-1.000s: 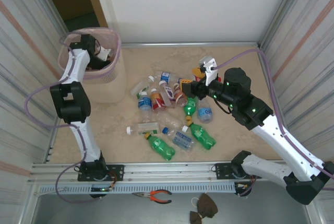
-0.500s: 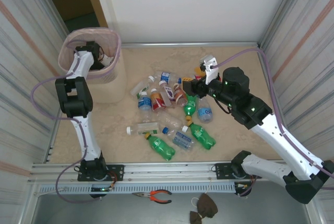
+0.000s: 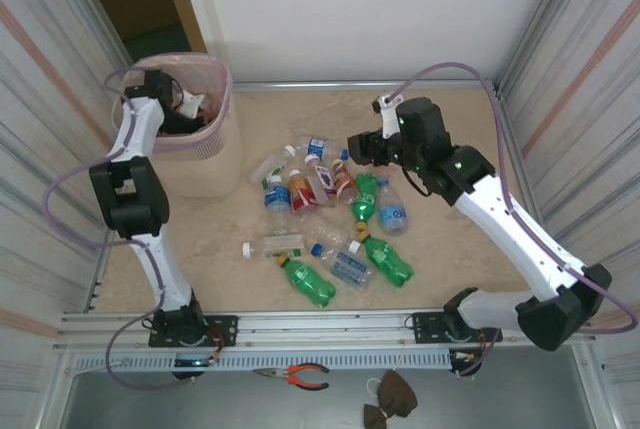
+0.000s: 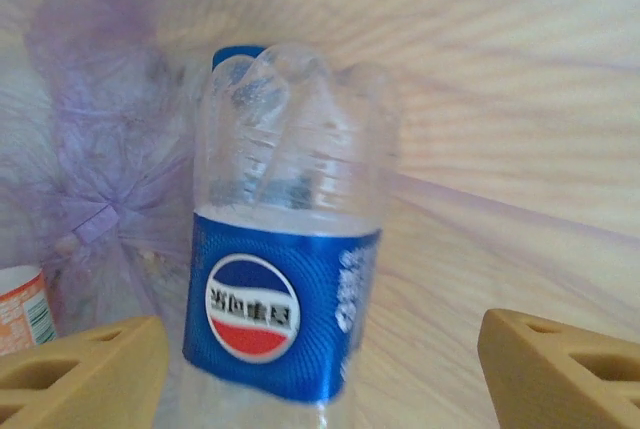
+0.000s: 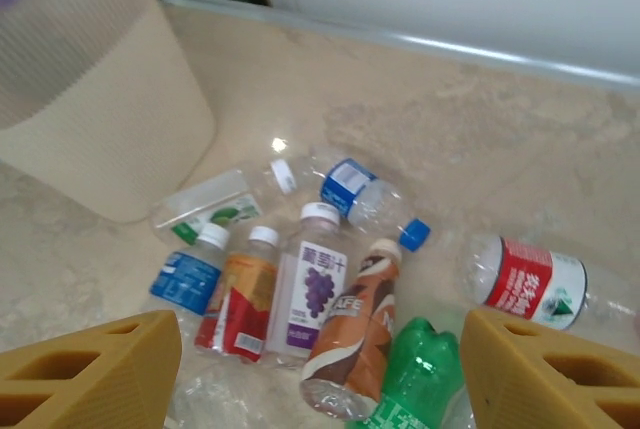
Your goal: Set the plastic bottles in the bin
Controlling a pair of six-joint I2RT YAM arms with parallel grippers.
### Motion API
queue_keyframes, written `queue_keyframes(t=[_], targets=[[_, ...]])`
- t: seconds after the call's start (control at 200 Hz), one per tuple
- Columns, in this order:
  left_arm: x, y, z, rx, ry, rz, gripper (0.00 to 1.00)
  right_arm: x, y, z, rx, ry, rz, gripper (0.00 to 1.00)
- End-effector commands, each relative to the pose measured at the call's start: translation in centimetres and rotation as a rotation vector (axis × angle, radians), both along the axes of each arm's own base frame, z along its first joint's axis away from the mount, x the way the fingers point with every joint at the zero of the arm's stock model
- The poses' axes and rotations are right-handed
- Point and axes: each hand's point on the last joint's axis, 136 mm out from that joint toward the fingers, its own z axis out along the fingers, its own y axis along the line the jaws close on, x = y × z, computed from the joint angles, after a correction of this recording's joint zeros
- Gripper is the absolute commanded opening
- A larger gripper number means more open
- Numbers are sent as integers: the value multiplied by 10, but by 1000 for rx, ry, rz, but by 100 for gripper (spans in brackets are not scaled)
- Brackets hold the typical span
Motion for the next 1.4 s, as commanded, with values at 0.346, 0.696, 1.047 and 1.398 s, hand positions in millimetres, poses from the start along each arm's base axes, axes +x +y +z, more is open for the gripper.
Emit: queue_keyframes(t=[0.346, 0.696, 1.047, 1.398], targets=[[-9, -11, 77, -58, -227, 5, 82, 64, -98, -75, 378, 458, -784, 75], [-20, -7, 97, -40, -330, 30, 83, 91, -127, -132, 579, 713, -1230, 79], [-22, -3, 100, -20, -347, 37, 83, 134, -106, -191, 788, 882, -1309, 93], [-21, -5, 103, -59, -350, 36, 83, 141, -92, -235, 902, 929, -1304, 95]])
